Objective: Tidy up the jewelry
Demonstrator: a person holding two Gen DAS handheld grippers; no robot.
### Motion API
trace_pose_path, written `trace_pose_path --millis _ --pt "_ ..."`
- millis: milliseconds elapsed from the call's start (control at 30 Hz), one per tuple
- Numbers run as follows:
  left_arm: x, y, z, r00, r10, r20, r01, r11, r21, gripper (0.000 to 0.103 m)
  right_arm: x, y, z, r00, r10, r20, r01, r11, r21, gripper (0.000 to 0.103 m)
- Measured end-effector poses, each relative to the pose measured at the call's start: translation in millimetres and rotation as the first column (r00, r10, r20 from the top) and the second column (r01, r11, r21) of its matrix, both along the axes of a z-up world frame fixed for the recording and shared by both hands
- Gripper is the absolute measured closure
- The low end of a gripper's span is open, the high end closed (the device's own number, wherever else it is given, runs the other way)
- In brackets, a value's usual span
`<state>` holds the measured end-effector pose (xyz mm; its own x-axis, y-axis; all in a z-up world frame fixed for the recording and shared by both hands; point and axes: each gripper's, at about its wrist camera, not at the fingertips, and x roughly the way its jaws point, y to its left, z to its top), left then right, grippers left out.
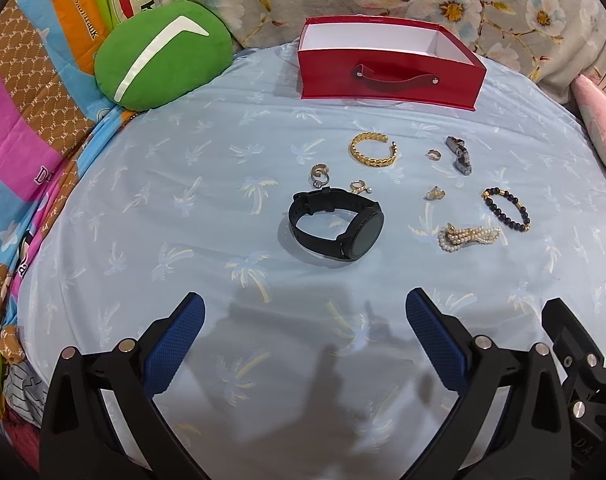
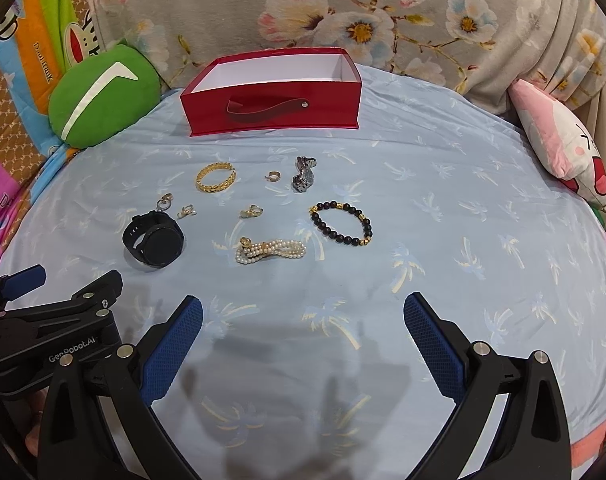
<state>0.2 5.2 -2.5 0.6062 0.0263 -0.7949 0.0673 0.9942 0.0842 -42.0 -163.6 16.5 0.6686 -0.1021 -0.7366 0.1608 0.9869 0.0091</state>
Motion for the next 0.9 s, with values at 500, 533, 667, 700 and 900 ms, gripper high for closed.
trace_pose_path --millis 500,533,667,700,900 --pt "0.8 0.6 0.6 1.000 0.003 0.005 -0.003 1.000 0.004 0.005 1.0 1.6 0.0 1.000 0.001 -0.002 -0.001 1.000 0.005 0.005" --pt "0.7 0.8 0.7 1.000 0.004 0.006 -0.004 1.000 0.006 0.005 0.9 1.7 0.0 1.000 0.000 -0.002 0.000 1.000 0.004 0.005" --pt "0.9 1.5 1.1 1.000 0.005 0.008 -0.005 1.000 0.006 0.005 1.2 2.0 0.2 1.000 0.001 -0.002 -0.001 1.000 0.005 0.005" --pt "0.8 1.4 1.2 1.000 0.004 0.010 -0.004 1.000 0.006 0.005 1.4 2.3 0.1 1.000 0.002 -0.002 -0.002 1.000 0.005 0.005" --pt "0.7 0.9 2.4 1.000 0.007 0.017 -0.007 1.000 0.009 0.005 1.3 2.6 -0.2 1.000 0.001 -0.002 0.000 1.000 0.007 0.005"
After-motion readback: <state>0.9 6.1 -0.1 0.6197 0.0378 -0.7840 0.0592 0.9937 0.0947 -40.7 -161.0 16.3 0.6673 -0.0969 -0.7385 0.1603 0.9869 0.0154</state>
